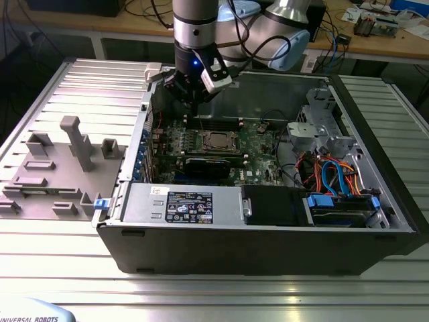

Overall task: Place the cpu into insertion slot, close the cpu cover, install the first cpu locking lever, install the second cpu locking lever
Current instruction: 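Install the first cpu locking lever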

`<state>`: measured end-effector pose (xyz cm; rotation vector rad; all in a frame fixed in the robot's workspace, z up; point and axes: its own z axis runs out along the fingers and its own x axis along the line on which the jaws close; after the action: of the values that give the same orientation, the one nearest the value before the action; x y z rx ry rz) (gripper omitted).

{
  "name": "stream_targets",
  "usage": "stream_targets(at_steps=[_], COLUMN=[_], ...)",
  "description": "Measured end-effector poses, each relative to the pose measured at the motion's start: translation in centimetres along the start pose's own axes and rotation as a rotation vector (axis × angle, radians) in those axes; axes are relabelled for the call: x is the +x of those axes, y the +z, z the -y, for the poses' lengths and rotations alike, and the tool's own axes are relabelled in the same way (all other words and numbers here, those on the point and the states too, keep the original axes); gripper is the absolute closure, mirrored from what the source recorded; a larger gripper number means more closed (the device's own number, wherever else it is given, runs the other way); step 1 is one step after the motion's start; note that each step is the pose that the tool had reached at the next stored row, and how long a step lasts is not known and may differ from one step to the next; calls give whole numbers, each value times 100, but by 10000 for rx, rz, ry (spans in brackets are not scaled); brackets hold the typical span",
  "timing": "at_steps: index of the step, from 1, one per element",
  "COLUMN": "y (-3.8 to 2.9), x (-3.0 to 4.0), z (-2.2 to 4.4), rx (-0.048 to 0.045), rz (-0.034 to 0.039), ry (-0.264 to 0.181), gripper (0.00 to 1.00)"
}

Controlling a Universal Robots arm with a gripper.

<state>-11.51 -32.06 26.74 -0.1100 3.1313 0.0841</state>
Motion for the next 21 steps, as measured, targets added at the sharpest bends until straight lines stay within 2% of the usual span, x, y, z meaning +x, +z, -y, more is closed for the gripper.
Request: stream_targets(at_steps=[2,6,11,13,15,19,20,21], y=[13,22,32,44,53,54,54,56], x=[6,-31,-289,-378,-439,-450,-451,-451], z=[-45,-76,-84,-85,-83,-82,-82,-82], rx=[1,-1,6,5,5,5,-28,-140], rz=[0,0,0,1,2,1,4,11], ry=[-2,-2,6,12,17,25,24,25], gripper=[89,89,89,89,89,89,89,89])
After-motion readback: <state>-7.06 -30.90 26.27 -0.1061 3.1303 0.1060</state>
